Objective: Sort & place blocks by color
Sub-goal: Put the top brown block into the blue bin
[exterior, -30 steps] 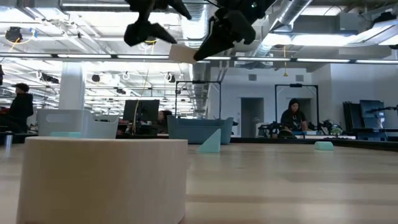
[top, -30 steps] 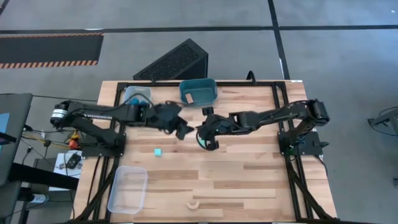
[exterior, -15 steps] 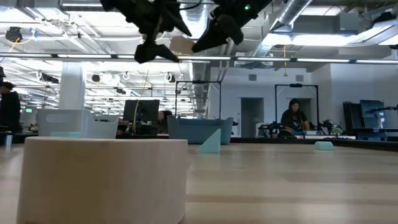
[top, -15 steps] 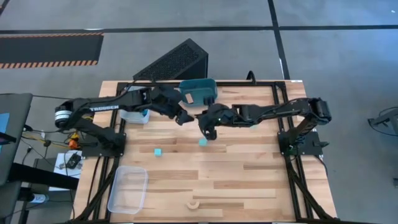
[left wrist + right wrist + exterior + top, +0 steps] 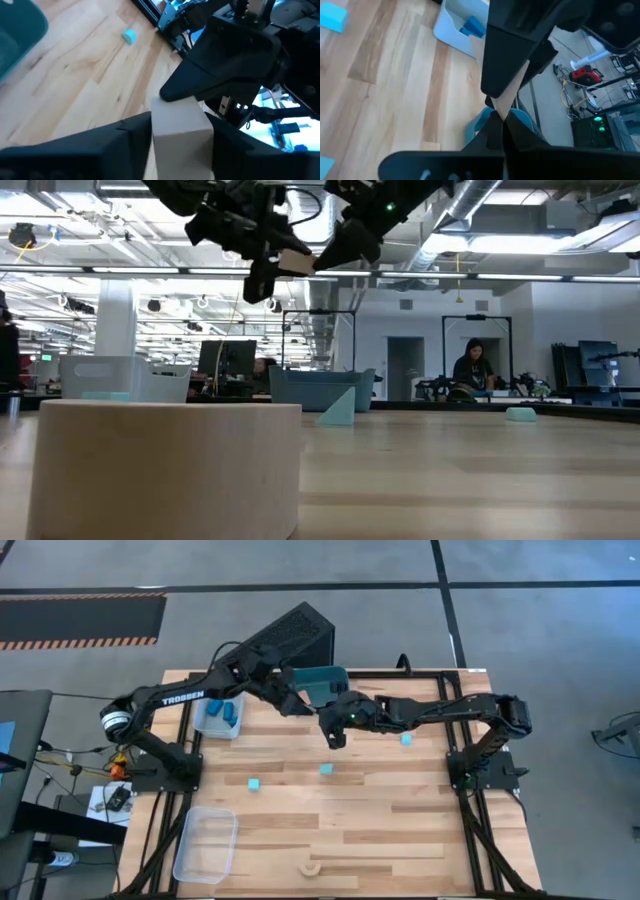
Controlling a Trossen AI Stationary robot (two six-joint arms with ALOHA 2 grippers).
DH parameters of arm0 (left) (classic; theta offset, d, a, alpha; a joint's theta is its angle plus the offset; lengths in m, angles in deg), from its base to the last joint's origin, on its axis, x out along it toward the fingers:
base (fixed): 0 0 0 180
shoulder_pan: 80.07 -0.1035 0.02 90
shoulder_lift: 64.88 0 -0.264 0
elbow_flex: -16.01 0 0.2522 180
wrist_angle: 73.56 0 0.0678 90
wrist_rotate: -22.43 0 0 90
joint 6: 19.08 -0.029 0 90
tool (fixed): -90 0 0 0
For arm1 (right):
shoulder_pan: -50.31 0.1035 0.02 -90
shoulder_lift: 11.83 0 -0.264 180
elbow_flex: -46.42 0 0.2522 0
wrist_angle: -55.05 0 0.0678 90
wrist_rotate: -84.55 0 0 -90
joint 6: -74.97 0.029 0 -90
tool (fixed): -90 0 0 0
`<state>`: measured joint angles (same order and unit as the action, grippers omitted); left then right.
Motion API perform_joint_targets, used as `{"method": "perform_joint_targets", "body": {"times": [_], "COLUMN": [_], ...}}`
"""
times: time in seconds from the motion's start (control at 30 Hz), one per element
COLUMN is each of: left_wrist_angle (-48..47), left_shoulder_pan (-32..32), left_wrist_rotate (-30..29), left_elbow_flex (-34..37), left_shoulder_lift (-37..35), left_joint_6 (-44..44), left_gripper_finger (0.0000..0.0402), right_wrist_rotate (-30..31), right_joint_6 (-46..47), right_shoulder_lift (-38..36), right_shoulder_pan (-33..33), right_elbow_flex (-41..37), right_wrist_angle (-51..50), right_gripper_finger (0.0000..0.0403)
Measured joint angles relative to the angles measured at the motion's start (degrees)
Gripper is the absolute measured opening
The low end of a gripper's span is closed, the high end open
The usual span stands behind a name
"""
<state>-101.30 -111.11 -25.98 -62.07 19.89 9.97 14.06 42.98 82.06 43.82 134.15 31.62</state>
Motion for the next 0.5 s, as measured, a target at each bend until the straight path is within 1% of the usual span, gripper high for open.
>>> {"method": "perform_joint_targets", "body": {"times": [0.07,0.1,0.2,0.27,0.4,0.5], "left_wrist_angle": [-0.2,-0.1,0.1,0.6,1.2,3.5], "left_shoulder_pan": [-1.2,-1.6,-3.0,-3.9,-5.4,-6.2], "left_wrist_rotate": [1.1,1.3,1.5,0.8,-5.6,-8.3], "left_elbow_flex": [0.0,0.0,0.0,0.0,0.0,0.0], "left_shoulder_lift": [0.0,0.0,0.0,0.0,2.5,5.8], "left_joint_6": [-1.9,-3.1,-6.9,-9.2,-13.2,-16.1], "left_gripper_finger": [0.0110,0.0102,0.0102,0.0102,0.0102,0.0104], "right_wrist_rotate": [0.0,0.0,0.1,0.4,0.4,0.2], "right_joint_6": [0.0,0.0,1.3,5.5,15.8,22.8], "right_shoulder_lift": [0.0,-0.1,-0.1,0.0,0.0,-0.8], "right_shoulder_pan": [-0.5,-0.8,-1.5,-2.0,-3.1,-3.9], "right_elbow_flex": [0.0,0.0,0.1,0.0,0.0,-0.1], "right_wrist_angle": [0.4,0.4,0.3,-0.6,-0.9,-3.1], "right_gripper_finger": [0.0002,0.0002,0.0006,0.0017,0.0051,0.0075]}}
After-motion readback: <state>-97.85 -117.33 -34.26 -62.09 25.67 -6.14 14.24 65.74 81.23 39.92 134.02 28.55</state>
